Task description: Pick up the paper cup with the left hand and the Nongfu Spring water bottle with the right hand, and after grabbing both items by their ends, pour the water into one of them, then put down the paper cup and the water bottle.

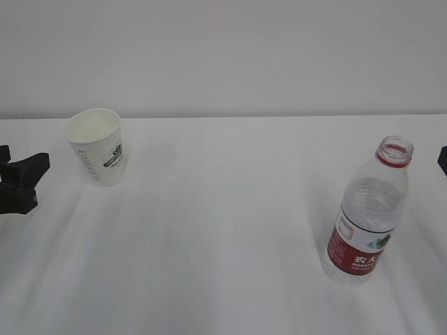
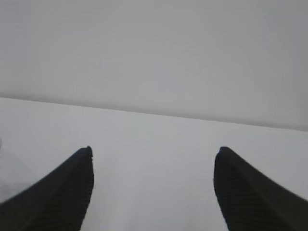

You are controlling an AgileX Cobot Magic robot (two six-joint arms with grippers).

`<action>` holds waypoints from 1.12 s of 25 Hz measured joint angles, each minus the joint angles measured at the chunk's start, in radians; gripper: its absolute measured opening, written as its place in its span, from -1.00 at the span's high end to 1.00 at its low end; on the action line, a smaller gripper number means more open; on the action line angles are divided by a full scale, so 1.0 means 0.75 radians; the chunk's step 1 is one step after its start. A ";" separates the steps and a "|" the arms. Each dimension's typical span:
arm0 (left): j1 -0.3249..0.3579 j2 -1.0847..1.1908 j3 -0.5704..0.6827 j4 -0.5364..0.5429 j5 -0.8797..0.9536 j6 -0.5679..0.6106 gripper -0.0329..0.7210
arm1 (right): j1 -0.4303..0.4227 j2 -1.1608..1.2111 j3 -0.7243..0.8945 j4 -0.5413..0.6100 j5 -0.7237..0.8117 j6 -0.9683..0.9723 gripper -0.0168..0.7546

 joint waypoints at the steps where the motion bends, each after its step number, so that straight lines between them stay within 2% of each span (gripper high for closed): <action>1: 0.000 0.021 0.000 0.000 -0.016 0.000 -0.33 | 0.000 0.008 0.007 0.000 -0.002 -0.005 -0.57; 9: 0.000 0.139 -0.007 0.000 -0.125 0.000 -0.32 | 0.000 0.092 0.093 0.008 -0.116 -0.020 -0.57; 14: 0.000 0.183 -0.007 0.005 -0.172 -0.053 -0.32 | 0.000 0.129 0.117 0.018 -0.138 -0.020 -0.57; 21: 0.000 0.310 -0.013 0.105 -0.229 -0.153 -0.31 | 0.000 0.215 0.185 0.018 -0.275 -0.020 -0.57; 28: 0.000 0.329 0.002 0.160 -0.235 -0.191 -0.31 | 0.000 0.304 0.185 -0.113 -0.367 -0.010 -0.57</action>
